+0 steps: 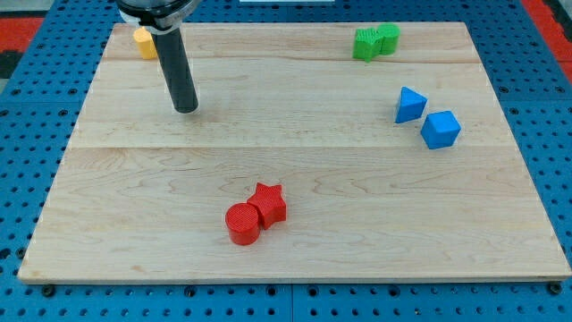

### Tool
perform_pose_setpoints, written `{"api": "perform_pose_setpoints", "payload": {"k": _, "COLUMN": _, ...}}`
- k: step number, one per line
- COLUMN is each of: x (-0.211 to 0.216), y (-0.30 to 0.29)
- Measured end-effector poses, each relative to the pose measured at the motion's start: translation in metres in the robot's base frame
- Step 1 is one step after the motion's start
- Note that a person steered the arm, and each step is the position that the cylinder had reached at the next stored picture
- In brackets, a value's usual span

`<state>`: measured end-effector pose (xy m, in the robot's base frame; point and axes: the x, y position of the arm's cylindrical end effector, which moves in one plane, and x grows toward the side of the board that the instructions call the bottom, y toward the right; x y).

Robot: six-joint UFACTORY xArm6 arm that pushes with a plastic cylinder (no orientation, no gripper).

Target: Separate the yellow blocks

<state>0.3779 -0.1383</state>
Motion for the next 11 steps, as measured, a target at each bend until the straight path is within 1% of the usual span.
{"api": "perform_pose_setpoints", "payload": {"k": 2, "x": 0.017, "y": -0.006}}
{"api": "perform_pose_setpoints", "payload": {"k": 3, "x": -0.02, "y": -0.101}}
{"api": "perform_pose_setpoints", "payload": {"k": 4, "x": -0.057, "y": -0.147}}
{"api": "perform_pose_setpoints", "payload": {"k": 5, "x": -0.147, "y": -0.158}}
{"api": "perform_pose_setpoints", "payload": {"k": 6, "x": -0.187, "y": -0.154}}
{"api": "perform_pose_setpoints", "payload": {"k": 7, "x": -0.179, "y": -0.112}}
{"api": "perform_pose_setpoints", "payload": {"k": 8, "x": -0.134, "y": -0.059}}
{"api": "perform_pose_setpoints", "payload": {"k": 9, "x": -0.127, "y": -0.091}}
{"api": "perform_pose_setpoints", "payload": {"k": 10, "x": -0.126, "y": -0.158}}
{"api": "perform_pose_setpoints", "payload": {"k": 11, "x": -0.076, "y": -0.148}}
